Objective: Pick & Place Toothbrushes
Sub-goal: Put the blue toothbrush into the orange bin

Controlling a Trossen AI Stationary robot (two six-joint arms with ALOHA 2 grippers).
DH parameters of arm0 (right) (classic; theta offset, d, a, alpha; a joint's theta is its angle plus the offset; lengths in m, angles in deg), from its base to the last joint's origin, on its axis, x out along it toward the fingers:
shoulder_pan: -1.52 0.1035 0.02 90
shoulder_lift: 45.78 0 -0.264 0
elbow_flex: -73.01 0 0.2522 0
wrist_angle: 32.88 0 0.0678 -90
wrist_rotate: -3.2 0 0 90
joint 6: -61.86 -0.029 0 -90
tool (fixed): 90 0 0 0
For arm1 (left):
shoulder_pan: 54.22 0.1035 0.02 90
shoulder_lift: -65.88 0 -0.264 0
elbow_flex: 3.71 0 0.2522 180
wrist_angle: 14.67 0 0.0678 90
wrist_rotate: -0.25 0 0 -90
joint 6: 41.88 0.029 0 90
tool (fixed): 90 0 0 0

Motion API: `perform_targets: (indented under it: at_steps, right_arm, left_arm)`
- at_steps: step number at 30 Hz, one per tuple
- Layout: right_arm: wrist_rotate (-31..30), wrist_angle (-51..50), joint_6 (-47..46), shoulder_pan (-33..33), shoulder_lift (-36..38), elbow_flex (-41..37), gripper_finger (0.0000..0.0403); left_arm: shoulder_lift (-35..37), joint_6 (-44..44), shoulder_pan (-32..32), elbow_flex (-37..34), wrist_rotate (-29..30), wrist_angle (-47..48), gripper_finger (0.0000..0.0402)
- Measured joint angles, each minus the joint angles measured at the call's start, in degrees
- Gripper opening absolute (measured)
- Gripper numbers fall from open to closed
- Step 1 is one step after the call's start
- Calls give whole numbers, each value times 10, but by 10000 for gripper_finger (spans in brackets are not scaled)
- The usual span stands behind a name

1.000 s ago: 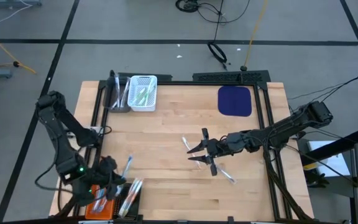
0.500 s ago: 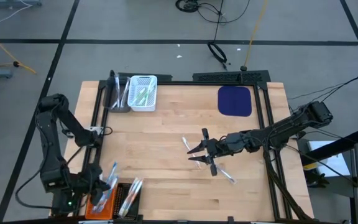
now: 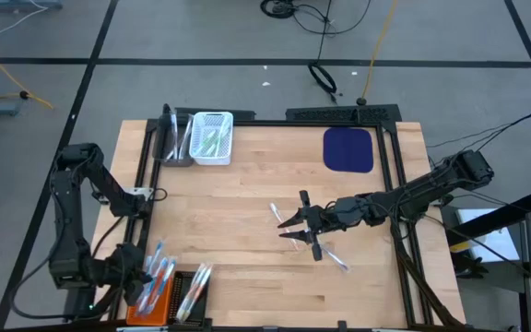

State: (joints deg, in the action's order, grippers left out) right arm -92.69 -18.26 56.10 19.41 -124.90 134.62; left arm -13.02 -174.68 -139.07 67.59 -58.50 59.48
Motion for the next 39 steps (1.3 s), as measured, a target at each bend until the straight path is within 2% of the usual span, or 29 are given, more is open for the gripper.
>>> perform_targets:
  at_steps: [8, 22, 29, 33, 36, 39]
  right_arm:
    - [0, 0, 0, 1, 0, 0, 93]
    - [0, 1, 2, 1, 0, 0, 93]
    - [0, 1, 2, 1, 0, 0, 93]
    - [0, 1, 2, 1, 0, 0, 93]
    - [0, 1, 2, 1, 0, 0, 93]
    - [0, 1, 2, 1, 0, 0, 93]
  left_arm:
    - [-2, -45, -12, 0, -29, 16, 12]
    - [-1, -47, -19, 2, -30, 83, 12]
    - [-1, -49, -27, 1, -29, 82, 12]
    - [-4, -28, -25, -1, 7, 57, 12]
    - [-12, -26, -17, -1, -28, 50, 13]
    - [-16, -27, -16, 0, -29, 44, 14]
